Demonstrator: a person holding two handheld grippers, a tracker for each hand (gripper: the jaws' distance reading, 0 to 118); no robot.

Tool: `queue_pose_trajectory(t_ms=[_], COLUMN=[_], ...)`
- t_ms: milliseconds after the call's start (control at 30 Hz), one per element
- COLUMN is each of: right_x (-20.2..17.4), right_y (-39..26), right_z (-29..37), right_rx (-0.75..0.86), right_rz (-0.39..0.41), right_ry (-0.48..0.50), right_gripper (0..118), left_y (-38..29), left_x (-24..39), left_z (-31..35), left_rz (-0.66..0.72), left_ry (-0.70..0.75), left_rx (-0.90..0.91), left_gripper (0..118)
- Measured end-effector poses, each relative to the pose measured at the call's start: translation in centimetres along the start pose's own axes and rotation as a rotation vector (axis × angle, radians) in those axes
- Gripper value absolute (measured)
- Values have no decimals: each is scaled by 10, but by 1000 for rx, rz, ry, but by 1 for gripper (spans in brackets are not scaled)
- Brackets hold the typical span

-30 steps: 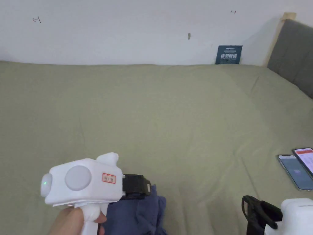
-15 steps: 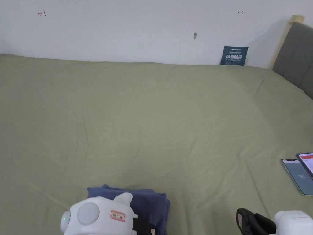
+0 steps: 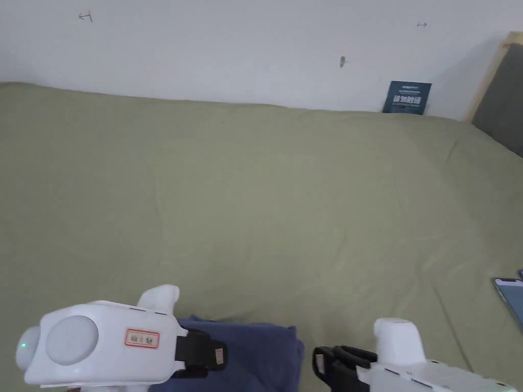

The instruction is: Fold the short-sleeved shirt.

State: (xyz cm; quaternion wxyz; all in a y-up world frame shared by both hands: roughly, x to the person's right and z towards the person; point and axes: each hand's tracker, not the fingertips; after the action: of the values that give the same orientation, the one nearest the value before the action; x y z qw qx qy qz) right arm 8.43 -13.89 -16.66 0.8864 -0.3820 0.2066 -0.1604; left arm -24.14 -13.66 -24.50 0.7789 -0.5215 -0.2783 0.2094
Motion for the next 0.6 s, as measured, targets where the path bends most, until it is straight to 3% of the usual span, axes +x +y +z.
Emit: queue_pose_trajectory(t_ms=[200,300,367,433,467,533,567,600], right_x=[28,53,80,108,115,120,115,113], right_y=[1,-13,-25,-37,-40,-39,-37,-36], right_z=[-96,-127,-142,-152,-155,-157,-155,-153], right_rx=[-174,-227,-248,-270,-272,-277,-280,-283], right_rz=[-243,-300,-428,-620,-675,-656,-626,-614], right_ry=[332,363,393,583,629,654,632,626], right_gripper=[0,0,0,0,0,0,0,0], left_y=[13,19,18,21,22,23,23,23], left_x=[-43,-67,-79,-90,-94,-100,-102,-104], left_z=[31,31,29,26,24,21,19,15], left_rz=[23,57,74,92,107,114,127,142], left_ry=[102,90,71,28,3,-85,-98,-120], left_rx=[37,17,-2,-14,-18,-28,-33,-34], left_gripper=[0,0,0,0,0,2,16,60])
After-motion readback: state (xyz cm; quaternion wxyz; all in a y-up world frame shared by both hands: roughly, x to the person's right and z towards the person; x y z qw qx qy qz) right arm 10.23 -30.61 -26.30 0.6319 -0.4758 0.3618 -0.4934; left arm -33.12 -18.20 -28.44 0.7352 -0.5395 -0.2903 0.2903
